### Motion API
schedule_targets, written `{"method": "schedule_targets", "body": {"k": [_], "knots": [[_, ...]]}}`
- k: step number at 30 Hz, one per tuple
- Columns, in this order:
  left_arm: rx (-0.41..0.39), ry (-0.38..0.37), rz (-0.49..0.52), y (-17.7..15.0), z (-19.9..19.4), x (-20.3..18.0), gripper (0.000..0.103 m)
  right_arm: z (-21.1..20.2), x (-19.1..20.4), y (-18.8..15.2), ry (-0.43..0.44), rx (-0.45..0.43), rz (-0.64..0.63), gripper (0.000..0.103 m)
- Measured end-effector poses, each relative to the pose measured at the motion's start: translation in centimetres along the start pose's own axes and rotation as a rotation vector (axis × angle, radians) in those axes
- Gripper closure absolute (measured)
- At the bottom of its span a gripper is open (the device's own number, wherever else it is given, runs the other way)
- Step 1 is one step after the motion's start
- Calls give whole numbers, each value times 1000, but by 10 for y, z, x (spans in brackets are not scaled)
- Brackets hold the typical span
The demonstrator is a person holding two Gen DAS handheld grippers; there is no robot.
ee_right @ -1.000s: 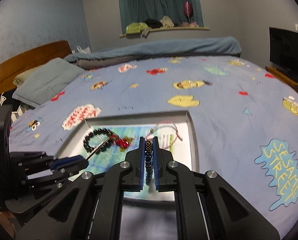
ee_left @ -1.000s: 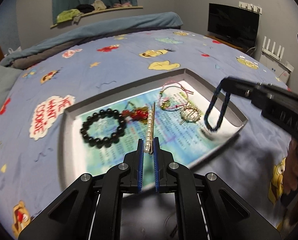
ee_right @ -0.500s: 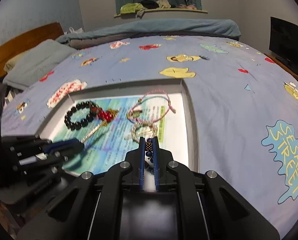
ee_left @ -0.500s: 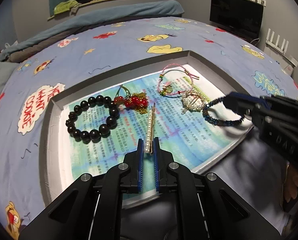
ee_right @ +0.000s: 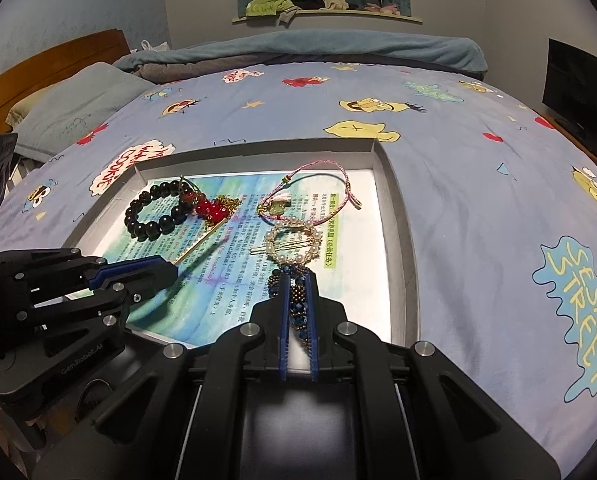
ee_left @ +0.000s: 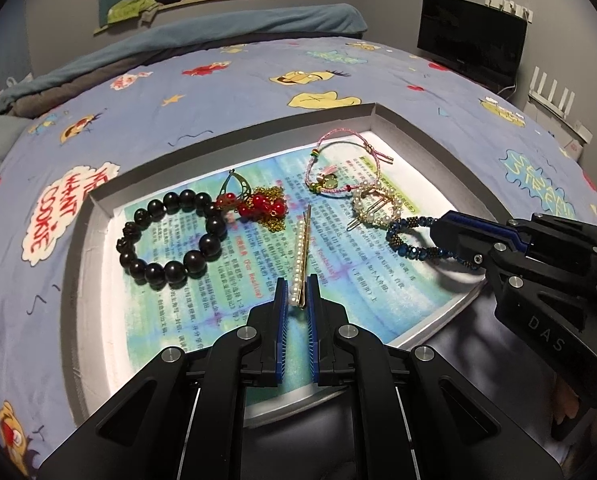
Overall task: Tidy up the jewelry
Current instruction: 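Open the right tool dropping the blue bracelet while the left tool releases the hair clip, then withdraw both open tools from the box toward the remaining jewelry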
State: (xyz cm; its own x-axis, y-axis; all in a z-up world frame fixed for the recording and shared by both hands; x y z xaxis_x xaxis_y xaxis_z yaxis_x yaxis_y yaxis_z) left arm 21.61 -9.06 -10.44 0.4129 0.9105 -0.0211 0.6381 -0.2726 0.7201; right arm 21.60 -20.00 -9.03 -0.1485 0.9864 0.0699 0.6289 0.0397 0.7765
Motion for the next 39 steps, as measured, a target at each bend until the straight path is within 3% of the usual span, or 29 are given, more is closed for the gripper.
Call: {"method": "schedule_targets", "body": {"k": [11,14,22,31,37,39], "knots": [[-7,8,0,0,0,3,90,-1,-1,1,2,-6,7,95],[-14,20,-7,0,-1,6,84,-2,-2,1,1,-9,10,91],[-29,50,-16,0,-4,14,81,-7,0,4,1,-30,4,83],[-58,75,-45,3,-12,25,66,-10,0,5,1,-44,4,67],[-72,91,-53,6,-18,28,52,-15,-1,8,-2,-63,0,50],[-85,101,-55,8,-23,29,40,-18,-2,9,-5,-75,0,38]]}}
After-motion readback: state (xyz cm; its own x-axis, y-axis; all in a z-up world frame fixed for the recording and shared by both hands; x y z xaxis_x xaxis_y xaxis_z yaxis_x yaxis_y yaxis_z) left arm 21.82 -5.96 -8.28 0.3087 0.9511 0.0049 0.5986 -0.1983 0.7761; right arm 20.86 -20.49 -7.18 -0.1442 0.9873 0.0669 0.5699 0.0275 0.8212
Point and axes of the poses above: each gripper's, at about its wrist camera, not at the fingertips, and z roughly the way its jaws point, x to its left, y to its top, the point moved 8 cm from there along z, roughly the way its jaws point, and after that the axes turned 5 degrees about -x, right-handed, at the moved point
